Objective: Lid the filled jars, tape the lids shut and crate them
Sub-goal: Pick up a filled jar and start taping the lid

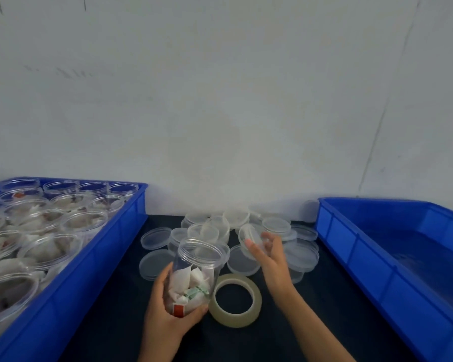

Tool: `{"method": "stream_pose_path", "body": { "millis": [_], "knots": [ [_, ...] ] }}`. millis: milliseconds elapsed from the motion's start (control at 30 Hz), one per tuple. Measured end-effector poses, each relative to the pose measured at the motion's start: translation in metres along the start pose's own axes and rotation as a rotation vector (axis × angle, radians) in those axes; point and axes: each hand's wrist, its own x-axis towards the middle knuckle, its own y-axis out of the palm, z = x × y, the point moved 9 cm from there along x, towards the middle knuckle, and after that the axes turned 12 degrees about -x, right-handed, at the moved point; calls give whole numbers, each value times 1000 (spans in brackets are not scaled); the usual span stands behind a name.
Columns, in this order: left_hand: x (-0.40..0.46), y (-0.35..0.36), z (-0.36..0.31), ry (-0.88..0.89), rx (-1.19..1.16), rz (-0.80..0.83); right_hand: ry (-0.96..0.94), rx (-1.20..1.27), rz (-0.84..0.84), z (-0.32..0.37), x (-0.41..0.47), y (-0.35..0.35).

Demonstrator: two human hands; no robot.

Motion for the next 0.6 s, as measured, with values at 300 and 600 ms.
{"method": "stream_pose_path", "body": {
  "millis": [300, 600],
  "knots": [
    [-2, -1, 0, 34, 47, 3, 20, 222, 78, -22, -54, 2],
    [-10, 18, -21, 93, 70, 146, -81, 194, 188, -6, -61, 17]
  ]
}}
